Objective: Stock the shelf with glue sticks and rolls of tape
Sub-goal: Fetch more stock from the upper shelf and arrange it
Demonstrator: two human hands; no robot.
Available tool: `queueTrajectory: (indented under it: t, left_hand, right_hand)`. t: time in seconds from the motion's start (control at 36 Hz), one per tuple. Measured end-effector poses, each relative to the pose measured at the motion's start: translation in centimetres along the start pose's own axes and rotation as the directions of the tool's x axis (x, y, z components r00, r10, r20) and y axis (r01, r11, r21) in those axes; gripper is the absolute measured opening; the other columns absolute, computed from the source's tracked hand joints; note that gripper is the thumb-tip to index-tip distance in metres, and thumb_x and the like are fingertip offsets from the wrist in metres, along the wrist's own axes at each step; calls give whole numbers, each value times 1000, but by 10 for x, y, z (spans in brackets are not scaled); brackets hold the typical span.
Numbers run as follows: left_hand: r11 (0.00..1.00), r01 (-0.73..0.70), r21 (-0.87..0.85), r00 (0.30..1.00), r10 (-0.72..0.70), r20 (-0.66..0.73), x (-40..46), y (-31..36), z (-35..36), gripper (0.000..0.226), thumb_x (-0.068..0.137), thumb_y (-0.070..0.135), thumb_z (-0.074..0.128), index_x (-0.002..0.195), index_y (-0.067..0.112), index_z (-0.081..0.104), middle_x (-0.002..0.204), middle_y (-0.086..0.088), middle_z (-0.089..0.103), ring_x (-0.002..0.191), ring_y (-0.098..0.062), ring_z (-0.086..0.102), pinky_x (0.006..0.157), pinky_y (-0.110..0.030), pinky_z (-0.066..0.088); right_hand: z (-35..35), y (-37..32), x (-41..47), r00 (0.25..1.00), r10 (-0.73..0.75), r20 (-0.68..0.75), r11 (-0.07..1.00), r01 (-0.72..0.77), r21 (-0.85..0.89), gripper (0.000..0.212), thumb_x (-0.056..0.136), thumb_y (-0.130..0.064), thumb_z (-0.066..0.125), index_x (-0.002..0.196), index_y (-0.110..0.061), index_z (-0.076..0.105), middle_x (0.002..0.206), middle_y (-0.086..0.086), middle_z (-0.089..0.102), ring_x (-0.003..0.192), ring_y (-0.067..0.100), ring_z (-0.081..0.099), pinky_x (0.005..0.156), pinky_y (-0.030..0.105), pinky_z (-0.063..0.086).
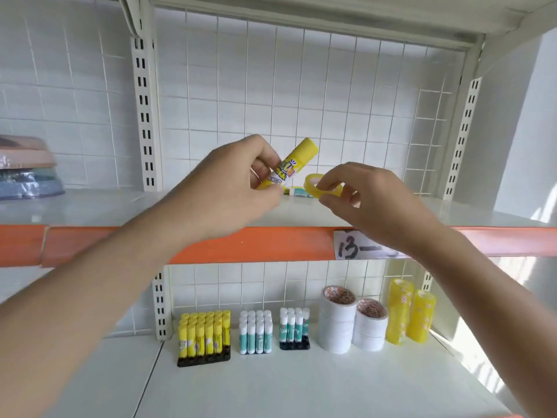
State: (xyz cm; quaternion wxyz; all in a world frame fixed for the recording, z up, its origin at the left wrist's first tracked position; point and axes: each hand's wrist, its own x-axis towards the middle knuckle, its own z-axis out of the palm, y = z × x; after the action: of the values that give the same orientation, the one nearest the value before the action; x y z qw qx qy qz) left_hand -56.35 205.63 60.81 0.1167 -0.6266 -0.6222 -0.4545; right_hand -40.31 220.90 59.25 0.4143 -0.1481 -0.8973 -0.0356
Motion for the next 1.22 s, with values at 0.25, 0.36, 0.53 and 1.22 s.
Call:
queueTrajectory:
  t: [0.25, 0.36, 0.53, 1.22]
  left_hand:
    - [912, 64, -405, 995, -27, 96, -99, 2, 34, 17, 83, 16, 65, 90, 27, 56, 89, 15, 63, 80, -4, 59, 63, -16, 45]
    - [887, 151, -436, 981, -80, 177, -133, -16, 60, 21, 85, 12, 67, 89, 29, 54, 89, 13, 62, 77, -5, 58, 62, -19, 45]
    - [854, 320, -410, 936, -217, 278, -163, -46, 110, 20, 86, 9, 65, 92, 26, 56, 88, 11, 62, 82, -3, 59, 65, -16, 45]
    - [648, 727, -226, 686, -683, 249, -205, -123, 271, 9, 78, 8, 74, 79, 15, 69, 77, 0, 71, 73, -13, 64, 74, -31, 49]
  right_hand:
    - [5, -34, -93, 961, -31, -274, 999, 39, 24, 19, 88, -27, 59, 99, -14, 67, 94, -7, 60, 72, 14, 57, 70, 22, 47]
    - [25, -36, -138, 970, -24, -244, 999, 29, 19, 20, 88, -23, 58, 96, -8, 68, 93, -6, 58, 72, 10, 51, 71, 7, 40]
    - [71, -19, -188, 988, 62, -138, 995, -50, 85, 17, 88, -22, 59, 95, -10, 67, 92, -7, 60, 73, 14, 54, 68, 26, 49]
    - [241, 105, -299, 860, 347, 374, 905, -412, 108, 13, 84, -16, 69, 94, -11, 65, 103, 2, 60, 86, 24, 62, 66, 37, 52]
